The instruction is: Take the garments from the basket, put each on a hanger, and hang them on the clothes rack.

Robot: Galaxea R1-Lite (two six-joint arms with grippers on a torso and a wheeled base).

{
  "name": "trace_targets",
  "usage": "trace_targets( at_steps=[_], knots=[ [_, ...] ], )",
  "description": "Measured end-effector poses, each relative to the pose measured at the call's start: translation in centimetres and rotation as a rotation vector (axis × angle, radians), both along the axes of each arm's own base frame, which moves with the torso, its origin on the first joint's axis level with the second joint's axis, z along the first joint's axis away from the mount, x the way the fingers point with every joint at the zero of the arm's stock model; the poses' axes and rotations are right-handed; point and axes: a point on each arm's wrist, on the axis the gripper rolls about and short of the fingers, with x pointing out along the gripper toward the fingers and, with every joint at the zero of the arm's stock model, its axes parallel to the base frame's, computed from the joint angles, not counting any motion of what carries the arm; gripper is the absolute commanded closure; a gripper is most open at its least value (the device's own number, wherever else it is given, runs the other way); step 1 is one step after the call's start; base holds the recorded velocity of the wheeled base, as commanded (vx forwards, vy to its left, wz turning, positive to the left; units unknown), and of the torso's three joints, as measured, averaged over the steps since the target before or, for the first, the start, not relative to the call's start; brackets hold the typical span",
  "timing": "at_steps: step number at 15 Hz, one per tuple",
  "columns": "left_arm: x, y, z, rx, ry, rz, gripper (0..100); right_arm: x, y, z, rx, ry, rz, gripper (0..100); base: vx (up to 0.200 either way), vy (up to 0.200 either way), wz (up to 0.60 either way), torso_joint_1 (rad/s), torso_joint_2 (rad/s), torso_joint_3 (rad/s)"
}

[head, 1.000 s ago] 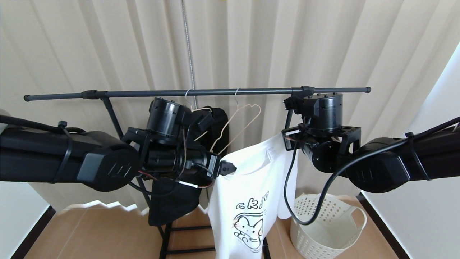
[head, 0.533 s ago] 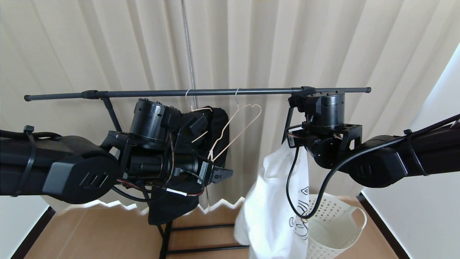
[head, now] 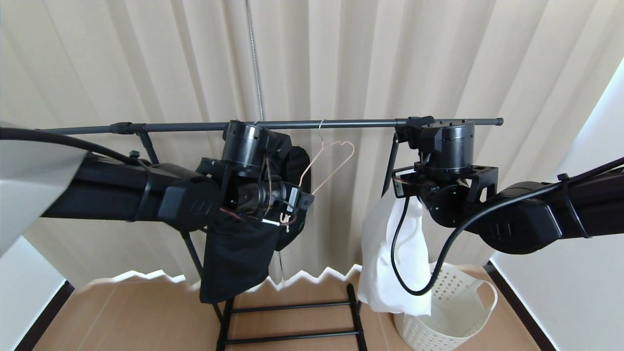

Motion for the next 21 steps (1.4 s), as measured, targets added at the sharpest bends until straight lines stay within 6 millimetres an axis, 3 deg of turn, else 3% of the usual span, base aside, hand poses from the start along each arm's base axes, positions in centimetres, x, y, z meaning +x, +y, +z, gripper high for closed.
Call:
trace_targets(
  at_steps=[4,9,12,15,20,21],
  knots=[
    [6.1,-0.8,-1.7,0.066,-0.086,0.062,0,-0.6,-0.3,0.9,0.011,-0.018,0.001,100,0.0,0.0,0.0,0.0,0.0,0.0],
    [11.4,-2.3,-3.5,0.068,-0.185,0.078,0,-0.9,-0.5,1.3,0.005,-0.043,0.007,100,0.0,0.0,0.0,0.0,0.0,0.0],
    [12.9,-2.8,-6.8,0.1,-0.175,0.057,0,-0.6,-0.3,1.0,0.0,-0.04,0.007,100,0.0,0.0,0.0,0.0,0.0,0.0],
    [13.8,-2.9,-8.7,0.078,-0.206,0.054,0,-0.5,-0.3,0.7,-0.003,-0.035,0.007,100,0.0,0.0,0.0,0.0,0.0,0.0],
    [14.2,-2.9,-9.7,0.064,-0.212,0.062,0,-0.4,-0.1,0.4,-0.007,-0.029,0.008,100,0.0,0.0,0.0,0.0,0.0,0.0],
    [14.2,-2.9,-9.8,0.064,-0.21,0.066,100,-0.5,-0.1,0.3,-0.007,-0.027,0.009,100,0.0,0.0,0.0,0.0,0.0,0.0]
  ],
)
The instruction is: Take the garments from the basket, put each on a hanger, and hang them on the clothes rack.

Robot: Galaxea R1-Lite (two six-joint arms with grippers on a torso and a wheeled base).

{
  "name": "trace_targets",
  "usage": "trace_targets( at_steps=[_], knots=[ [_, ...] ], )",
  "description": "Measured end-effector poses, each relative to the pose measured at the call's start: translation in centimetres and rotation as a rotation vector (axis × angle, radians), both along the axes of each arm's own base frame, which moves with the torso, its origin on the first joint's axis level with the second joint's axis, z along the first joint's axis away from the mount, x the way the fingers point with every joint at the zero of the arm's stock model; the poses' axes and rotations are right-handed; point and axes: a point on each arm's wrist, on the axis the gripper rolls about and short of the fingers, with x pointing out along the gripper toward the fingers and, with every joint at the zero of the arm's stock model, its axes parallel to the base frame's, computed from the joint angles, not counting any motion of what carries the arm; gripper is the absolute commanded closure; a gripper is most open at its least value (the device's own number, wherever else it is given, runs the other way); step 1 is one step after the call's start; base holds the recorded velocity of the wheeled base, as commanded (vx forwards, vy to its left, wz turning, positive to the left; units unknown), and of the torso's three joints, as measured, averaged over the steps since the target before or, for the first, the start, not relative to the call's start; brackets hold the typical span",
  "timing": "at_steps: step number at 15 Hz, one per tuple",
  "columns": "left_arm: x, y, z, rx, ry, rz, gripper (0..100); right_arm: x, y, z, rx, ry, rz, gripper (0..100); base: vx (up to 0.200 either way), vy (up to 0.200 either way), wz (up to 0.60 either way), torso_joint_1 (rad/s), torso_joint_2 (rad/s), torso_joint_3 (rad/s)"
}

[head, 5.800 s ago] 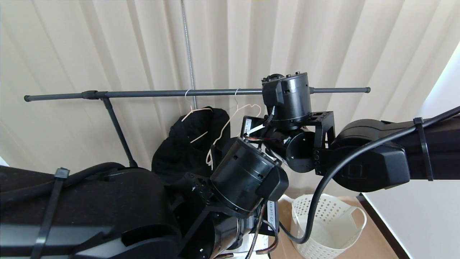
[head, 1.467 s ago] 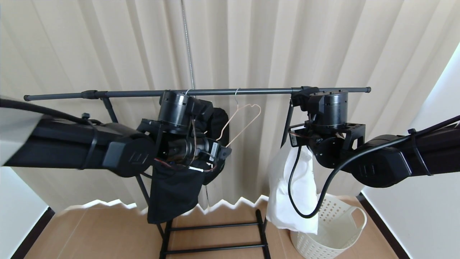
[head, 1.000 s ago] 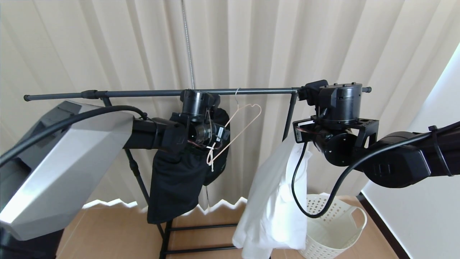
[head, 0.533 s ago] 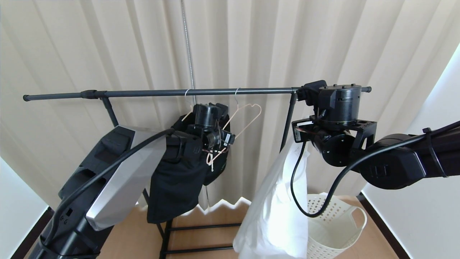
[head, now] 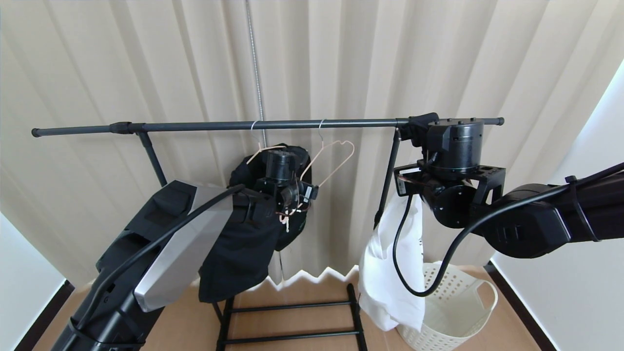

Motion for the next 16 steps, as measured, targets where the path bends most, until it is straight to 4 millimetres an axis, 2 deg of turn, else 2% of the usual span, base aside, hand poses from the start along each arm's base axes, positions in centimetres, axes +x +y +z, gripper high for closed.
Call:
trace_targets(
  at_steps=[10,16],
  knots=[
    [0.0,0.0,0.2,-0.029,0.005,0.011,100,0.0,0.1,-0.1,-0.002,0.004,0.001,100,0.0,0.0,0.0,0.0,0.0,0.0],
    [-0.6,-0.2,2.1,-0.062,-0.015,0.013,100,-0.1,0.0,0.1,0.001,-0.002,0.001,100,0.0,0.0,0.0,0.0,0.0,0.0]
  ],
)
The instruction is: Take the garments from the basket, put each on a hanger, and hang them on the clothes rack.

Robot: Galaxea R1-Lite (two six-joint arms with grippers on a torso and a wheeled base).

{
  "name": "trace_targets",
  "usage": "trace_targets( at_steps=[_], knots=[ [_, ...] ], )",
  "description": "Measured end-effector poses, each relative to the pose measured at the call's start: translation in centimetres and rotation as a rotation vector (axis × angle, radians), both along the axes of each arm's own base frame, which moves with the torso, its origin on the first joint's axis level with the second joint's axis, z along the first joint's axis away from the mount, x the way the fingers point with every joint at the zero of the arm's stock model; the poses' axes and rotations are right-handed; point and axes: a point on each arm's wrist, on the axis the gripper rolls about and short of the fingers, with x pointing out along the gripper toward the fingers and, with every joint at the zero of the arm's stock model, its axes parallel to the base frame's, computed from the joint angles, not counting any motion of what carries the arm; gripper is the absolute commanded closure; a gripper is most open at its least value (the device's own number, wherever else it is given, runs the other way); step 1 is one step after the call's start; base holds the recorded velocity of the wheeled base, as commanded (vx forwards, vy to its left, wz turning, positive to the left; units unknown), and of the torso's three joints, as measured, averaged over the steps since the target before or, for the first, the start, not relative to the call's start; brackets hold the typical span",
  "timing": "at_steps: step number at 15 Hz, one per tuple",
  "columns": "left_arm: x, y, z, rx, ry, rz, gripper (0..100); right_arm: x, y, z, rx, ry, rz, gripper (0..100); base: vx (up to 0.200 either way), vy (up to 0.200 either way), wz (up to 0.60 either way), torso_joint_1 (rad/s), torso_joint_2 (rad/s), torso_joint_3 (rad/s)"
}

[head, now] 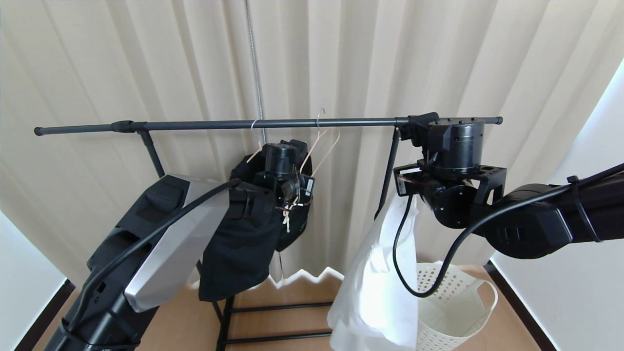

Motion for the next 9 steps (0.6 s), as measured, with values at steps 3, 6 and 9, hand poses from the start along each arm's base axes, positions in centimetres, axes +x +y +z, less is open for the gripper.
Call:
trace_targets(
  at_steps=[3,6,9],
  knots=[
    [-1.3,0.1,1.0,0.007,0.016,-0.012,100,0.0,0.0,0.1,0.001,-0.002,0.0,100,0.0,0.0,0.0,0.0,0.0,0.0],
    [-2.9,0.0,1.7,0.017,0.033,-0.031,100,-0.2,-0.1,0.4,0.006,-0.009,0.0,100,0.0,0.0,0.0,0.0,0.0,0.0],
    [-4.6,-0.1,2.3,0.012,0.022,-0.047,100,-0.4,-0.2,0.7,0.01,-0.016,0.0,100,0.0,0.0,0.0,0.0,0.0,0.0]
  ],
)
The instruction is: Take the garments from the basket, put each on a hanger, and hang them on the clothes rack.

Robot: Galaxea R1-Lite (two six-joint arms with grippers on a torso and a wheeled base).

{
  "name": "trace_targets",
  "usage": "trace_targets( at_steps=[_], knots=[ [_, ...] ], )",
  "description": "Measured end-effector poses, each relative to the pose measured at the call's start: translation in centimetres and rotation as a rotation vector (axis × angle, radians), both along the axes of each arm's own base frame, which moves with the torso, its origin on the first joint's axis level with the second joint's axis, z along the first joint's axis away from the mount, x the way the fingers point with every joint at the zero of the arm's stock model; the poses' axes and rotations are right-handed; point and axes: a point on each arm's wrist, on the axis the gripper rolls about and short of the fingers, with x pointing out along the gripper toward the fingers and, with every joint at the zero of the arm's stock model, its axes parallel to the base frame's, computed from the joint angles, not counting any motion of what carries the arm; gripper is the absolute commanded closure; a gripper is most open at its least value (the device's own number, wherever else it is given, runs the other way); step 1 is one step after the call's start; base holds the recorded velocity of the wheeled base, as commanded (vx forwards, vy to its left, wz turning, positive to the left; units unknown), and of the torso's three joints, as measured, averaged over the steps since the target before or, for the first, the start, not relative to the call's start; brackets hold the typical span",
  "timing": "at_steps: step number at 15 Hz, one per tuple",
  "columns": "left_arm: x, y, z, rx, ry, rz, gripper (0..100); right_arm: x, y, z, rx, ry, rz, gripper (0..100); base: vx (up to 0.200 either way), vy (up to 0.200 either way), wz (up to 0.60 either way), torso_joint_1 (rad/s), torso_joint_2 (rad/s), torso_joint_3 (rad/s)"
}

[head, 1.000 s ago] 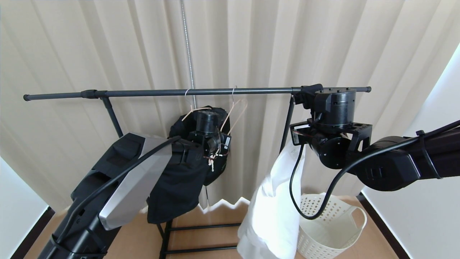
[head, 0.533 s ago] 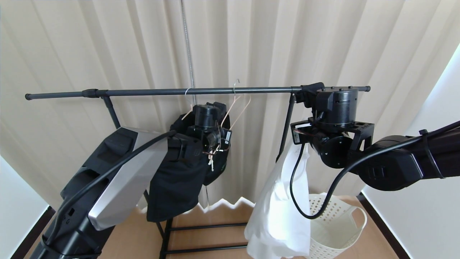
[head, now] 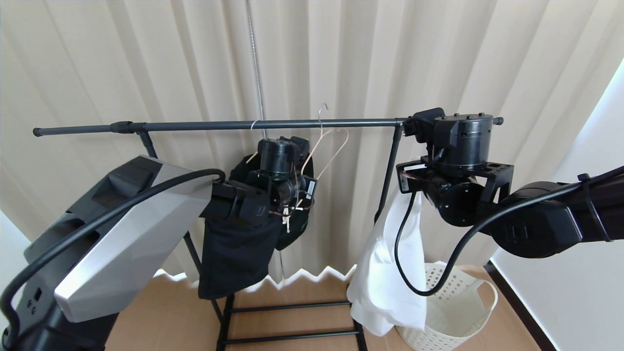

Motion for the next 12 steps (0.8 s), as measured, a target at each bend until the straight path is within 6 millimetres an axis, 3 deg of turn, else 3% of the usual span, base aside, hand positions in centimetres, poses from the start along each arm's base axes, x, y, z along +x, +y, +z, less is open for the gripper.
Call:
trace_targets(
  at_steps=[6,9,12],
  knots=[
    [-4.6,1.4,0.2,0.01,0.015,-0.019,100,-0.4,-0.2,0.5,0.006,-0.01,0.0,100,0.0,0.0,0.0,0.0,0.0,0.0],
    [-8.9,2.8,-0.9,0.028,0.045,-0.039,100,-0.4,-0.3,0.6,0.007,-0.012,0.0,100,0.0,0.0,0.0,0.0,0.0,0.0],
    [-13.6,4.4,-0.6,0.017,0.026,-0.07,100,-0.4,-0.3,0.4,0.005,-0.008,0.0,100,0.0,0.0,0.0,0.0,0.0,0.0]
  ],
)
